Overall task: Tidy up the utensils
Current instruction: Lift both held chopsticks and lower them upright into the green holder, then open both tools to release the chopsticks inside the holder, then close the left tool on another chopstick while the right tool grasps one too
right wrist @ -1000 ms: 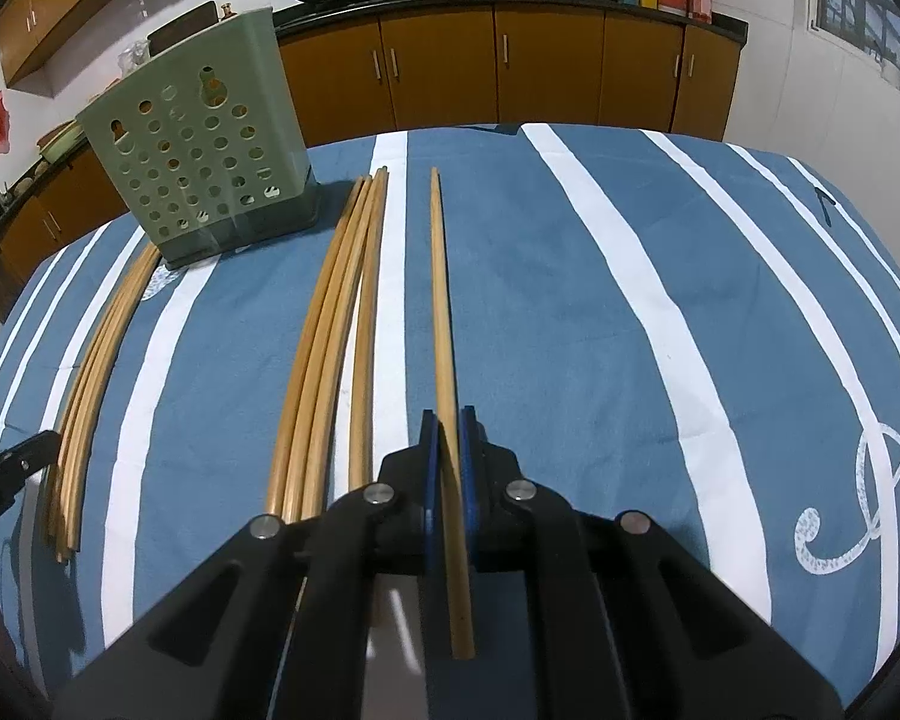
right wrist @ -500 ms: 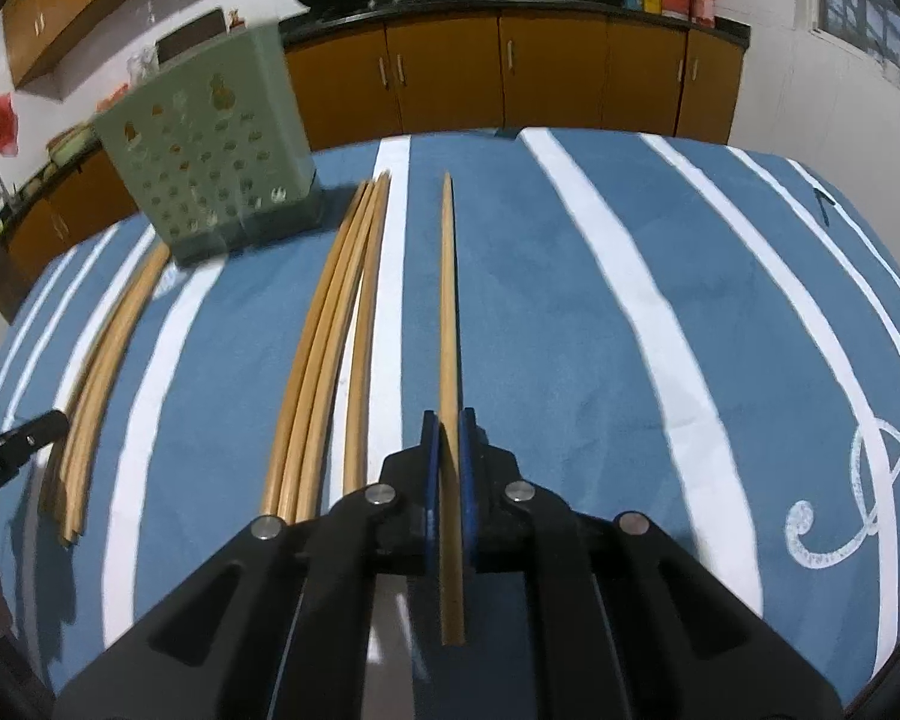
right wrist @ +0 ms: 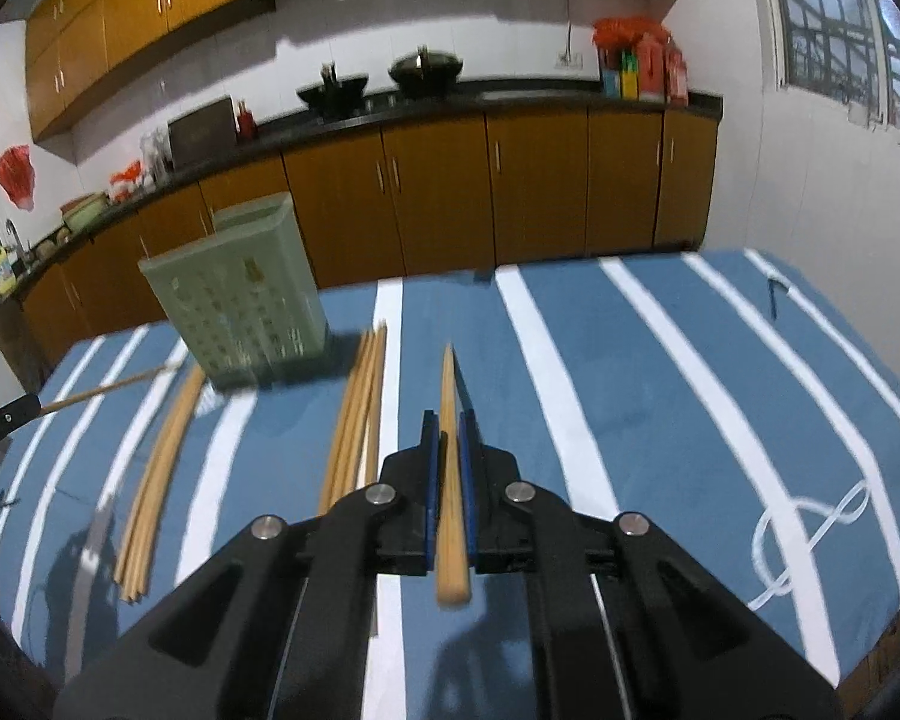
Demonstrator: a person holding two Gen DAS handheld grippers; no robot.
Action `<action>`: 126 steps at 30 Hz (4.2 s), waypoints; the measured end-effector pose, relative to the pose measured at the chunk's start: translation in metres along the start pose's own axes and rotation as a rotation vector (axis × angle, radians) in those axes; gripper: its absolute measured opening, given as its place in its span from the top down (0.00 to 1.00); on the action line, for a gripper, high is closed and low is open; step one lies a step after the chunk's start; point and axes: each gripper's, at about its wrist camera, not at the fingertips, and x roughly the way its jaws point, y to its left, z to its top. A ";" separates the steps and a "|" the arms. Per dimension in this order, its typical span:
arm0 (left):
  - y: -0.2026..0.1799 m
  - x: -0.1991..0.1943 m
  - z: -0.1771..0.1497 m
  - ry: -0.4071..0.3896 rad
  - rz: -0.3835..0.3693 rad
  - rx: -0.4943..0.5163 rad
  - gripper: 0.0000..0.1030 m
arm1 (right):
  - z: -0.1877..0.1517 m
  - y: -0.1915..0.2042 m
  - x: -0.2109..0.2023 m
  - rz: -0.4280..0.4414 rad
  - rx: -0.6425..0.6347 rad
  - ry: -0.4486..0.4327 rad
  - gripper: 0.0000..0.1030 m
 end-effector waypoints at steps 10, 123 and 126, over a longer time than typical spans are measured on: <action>0.011 -0.020 0.051 -0.109 0.026 -0.021 0.93 | 0.057 0.003 -0.031 0.022 0.004 -0.169 0.93; 0.003 0.088 -0.060 0.240 0.072 0.056 0.93 | -0.048 0.013 0.092 -0.033 -0.072 0.252 0.92; 0.015 0.088 -0.059 0.220 0.075 0.035 0.93 | -0.049 0.013 0.092 -0.035 -0.071 0.253 0.92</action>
